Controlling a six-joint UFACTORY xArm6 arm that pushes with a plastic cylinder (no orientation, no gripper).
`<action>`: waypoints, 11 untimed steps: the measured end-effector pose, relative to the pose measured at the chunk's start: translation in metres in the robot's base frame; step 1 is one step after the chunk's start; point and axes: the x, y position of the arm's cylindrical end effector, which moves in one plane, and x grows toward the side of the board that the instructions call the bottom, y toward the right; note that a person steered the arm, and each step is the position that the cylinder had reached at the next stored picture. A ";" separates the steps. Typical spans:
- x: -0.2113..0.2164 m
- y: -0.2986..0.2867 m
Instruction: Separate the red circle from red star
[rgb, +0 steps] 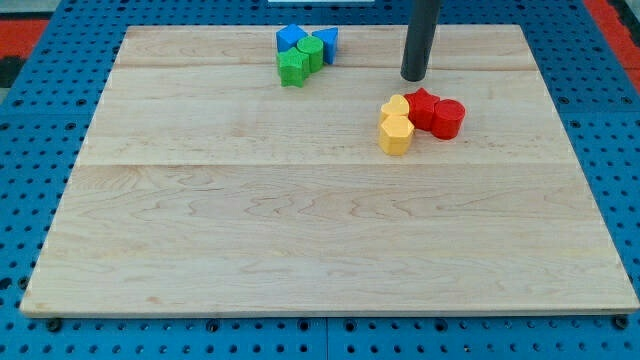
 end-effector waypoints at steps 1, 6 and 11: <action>-0.001 0.000; -0.009 0.000; 0.039 0.045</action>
